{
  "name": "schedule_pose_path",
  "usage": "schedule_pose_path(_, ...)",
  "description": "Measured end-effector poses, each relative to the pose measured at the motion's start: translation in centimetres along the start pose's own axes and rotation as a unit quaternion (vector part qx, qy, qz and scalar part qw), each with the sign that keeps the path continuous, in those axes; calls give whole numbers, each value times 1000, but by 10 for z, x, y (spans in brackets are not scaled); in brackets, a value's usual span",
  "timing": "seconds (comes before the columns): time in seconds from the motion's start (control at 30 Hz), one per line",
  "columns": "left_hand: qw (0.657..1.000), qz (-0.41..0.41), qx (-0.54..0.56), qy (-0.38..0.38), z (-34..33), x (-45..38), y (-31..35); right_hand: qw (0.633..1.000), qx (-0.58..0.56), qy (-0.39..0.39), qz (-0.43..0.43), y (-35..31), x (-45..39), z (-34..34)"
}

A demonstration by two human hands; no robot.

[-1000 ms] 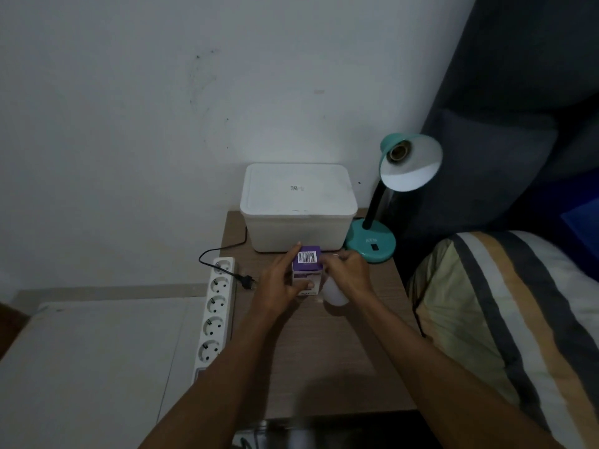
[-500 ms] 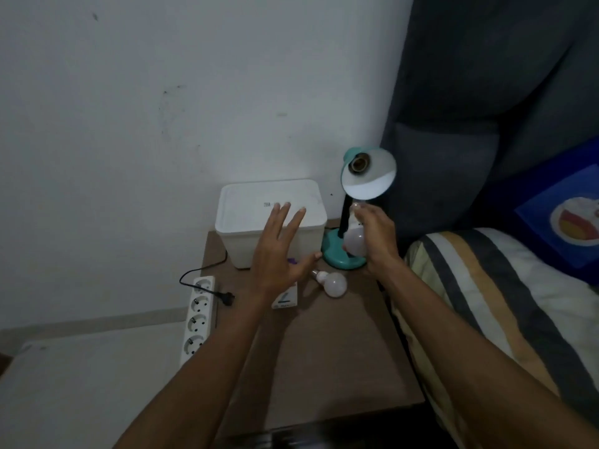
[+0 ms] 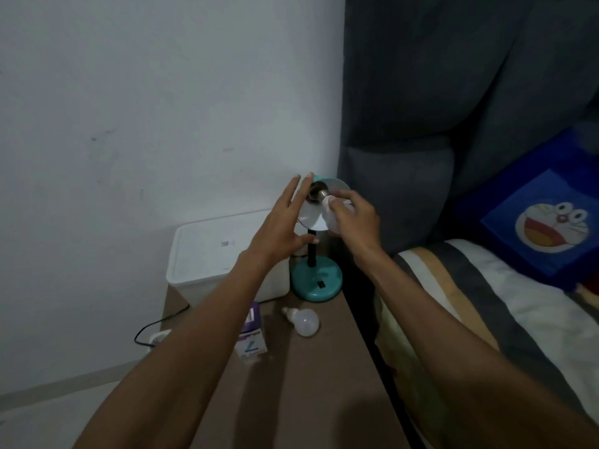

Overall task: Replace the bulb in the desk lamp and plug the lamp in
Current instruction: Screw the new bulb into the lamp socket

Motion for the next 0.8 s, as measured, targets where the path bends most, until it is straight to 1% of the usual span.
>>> schedule_pose_path(0.07, 1000, -18, 7, 4, -2, -5, 0, 999, 39, -13, 19, -1, -3, -6)
schedule_pose_path(0.17, 998, -53, 9, 34, 1, -9, 7, 991, 124, -16, 47, -6, -3, -12)
schedule_pose_path(0.3, 996, -69, -4, 52, 5, -9, 9, 983, 154, 17, 95, -12, -1, -13)
schedule_pose_path(0.43, 996, -74, -4, 54, 7, -8, 5, 959, 234, 58, 148, -16, 5, -18)
schedule_pose_path(0.53, 996, -76, 1, 53, 9, -8, 6, 944, 252, 92, 191, -18, 12, -21)
schedule_pose_path(0.63, 996, -73, 9, 52, 9, -8, 6, 932, 272, 118, 210, -19, 16, -20)
schedule_pose_path(0.7, 996, -67, 15, 50, 8, -7, 6, 925, 288, 123, 216, -20, 17, -20)
schedule_pose_path(0.8, 997, -59, 22, 52, 10, -7, 7, 928, 278, 112, 222, -20, 18, -23)
Point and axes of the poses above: each hand's wrist, its own x-axis away from the middle knuckle, its own z-axis out of the back of the hand, y = z × x, the point moved 10 cm from there along -x, towards the middle knuckle, and after that the axes turned 11 degrees about -z, right-handed, at the moved point
